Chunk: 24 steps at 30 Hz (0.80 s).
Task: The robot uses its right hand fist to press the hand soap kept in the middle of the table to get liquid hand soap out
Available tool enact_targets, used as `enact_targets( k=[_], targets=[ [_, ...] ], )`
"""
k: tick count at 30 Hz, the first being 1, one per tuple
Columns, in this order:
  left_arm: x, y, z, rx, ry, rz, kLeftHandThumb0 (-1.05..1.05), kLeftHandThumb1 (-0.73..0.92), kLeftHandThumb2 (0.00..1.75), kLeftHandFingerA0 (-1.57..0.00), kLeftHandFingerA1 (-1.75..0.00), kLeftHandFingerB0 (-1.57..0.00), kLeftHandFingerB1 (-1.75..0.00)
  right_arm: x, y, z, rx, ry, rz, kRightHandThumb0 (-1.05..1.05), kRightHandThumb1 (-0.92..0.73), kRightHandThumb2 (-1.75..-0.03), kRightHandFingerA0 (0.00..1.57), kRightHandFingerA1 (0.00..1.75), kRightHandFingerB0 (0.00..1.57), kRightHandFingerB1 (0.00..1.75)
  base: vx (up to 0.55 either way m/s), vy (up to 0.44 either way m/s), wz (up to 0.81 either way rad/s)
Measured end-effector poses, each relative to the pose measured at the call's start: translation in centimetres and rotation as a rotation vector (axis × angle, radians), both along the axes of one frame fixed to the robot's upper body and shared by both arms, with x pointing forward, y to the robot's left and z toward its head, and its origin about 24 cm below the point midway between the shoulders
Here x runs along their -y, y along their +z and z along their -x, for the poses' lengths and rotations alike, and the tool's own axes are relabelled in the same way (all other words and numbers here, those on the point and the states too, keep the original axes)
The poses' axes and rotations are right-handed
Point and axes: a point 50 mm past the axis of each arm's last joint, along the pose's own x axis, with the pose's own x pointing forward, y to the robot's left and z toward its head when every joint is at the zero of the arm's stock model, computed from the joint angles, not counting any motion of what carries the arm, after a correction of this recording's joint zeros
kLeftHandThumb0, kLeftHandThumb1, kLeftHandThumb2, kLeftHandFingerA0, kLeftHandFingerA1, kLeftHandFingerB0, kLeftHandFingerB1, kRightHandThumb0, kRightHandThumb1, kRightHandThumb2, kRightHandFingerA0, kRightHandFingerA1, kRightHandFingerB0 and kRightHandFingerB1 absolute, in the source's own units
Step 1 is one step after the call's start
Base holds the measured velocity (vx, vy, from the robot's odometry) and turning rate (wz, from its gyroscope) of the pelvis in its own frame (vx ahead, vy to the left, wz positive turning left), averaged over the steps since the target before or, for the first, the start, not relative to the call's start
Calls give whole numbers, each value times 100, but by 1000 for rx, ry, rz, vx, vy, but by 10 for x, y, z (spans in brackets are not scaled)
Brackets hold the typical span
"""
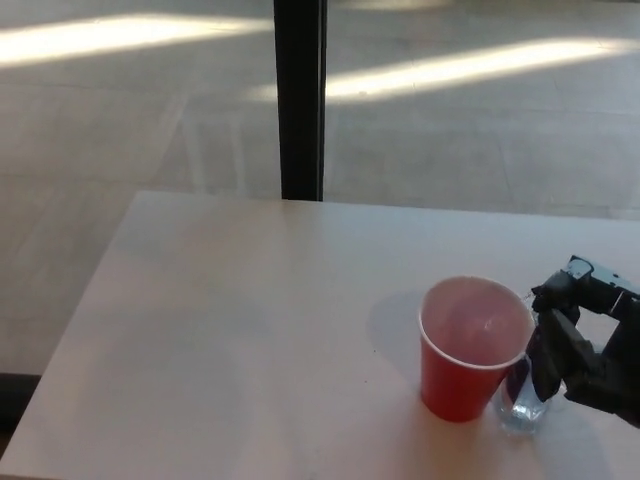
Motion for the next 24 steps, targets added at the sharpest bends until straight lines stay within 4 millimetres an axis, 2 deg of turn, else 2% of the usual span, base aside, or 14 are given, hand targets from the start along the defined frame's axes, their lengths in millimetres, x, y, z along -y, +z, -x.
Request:
enact_targets(
  k=[2, 4, 5, 7, 9, 11, 12, 14, 17, 18, 20, 21, 23, 24],
  targets=[
    [0, 0, -1, 1, -2, -1, -54, 69, 60, -68, -70, -50, -53, 2, 1, 0, 1, 1, 14, -27, -61, -116, 98, 175, 65, 166, 0, 0, 0],
    [0, 0, 0, -1, -1, -1, -54, 69, 60, -68, -71, -50, -54, 5, 1, 1, -1, -1, 26, -25, -62, -114, 97, 175, 65, 171, 0, 0, 0],
    [0, 0, 0, -2, -1, -1, -53, 69, 60, -68, -71, -50, -54, 7, 2, 1, -2, -3, 38, -25, -65, -109, 95, 175, 72, 157, 0, 0, 0],
    [0, 0, 1, -4, 0, -1, -55, 70, 59, -65, -71, -48, -53, 11, 11, -2, 23, -4, 61, -23, -64, -111, 96, 175, 73, 156, 0, 0, 0],
    [0, 0, 2, -4, 0, 0, -53, 70, 60, -70, -75, -51, -54, 13, 17, -6, 26, 1, 86, -19, -64, -115, 97, 175, 62, 164, 0, 0, 0],
    [0, 0, 2, -6, 1, 0, -53, 70, 60, -70, -75, -51, -54, 14, 23, -9, 27, 6, 107, -19, -64, -115, 97, 175, 62, 164, 0, 0, 0],
    [0, 0, 3, -7, 1, 0, -53, 70, 60, -70, -76, -51, -55, 15, 26, -11, 29, 7, 115, -21, -57, -125, 98, 175, 65, 169, 0, 0, 0],
    [0, 0, 3, -8, 1, 0, -53, 69, 60, -70, -72, -48, -53, 15, 33, -14, 31, 17, 134, -23, -58, -121, 98, 175, 68, 161, 0, 0, 0],
    [0, 0, 3, -8, 2, 0, -53, 69, 60, -69, -73, -48, -53, 12, 51, -22, 58, 41, 153, -23, -58, -120, 96, 175, 68, 163, 0, 0, 0],
    [0, 0, 3, -7, 2, 0, -53, 70, 60, -69, -73, -50, -54, 13, 56, -24, 60, 45, 165, -25, -61, -116, 95, 175, 72, 158, 0, 0, 0],
    [0, 0, 4, -9, 2, 0, -52, 70, 60, -70, -73, -53, -55, 12, 63, -28, 55, 53, 179, -23, -60, -117, 95, 175, 66, 161, 0, 0, 0],
    [0, -1, 4, -10, 2, 0, -53, 70, 60, -69, -74, -52, -57, 12, 65, -29, 46, 57, 186, -26, -60, -115, 97, 175, 74, 153, 0, 0, 0],
    [0, -1, 4, -11, 3, 0, -53, 71, 60, -69, -71, -52, -52, 11, 70, -31, 33, 64, 194, -28, -55, -117, 99, 175, 75, 139, 0, 0, 0],
    [0, -1, 5, -12, 3, 0, -54, 71, 60, -68, -69, -49, -51, 10, 72, -32, 22, 71, 196, -29, -54, -120, 99, 175, 75, 150, 0, 0, 0]
  ],
)
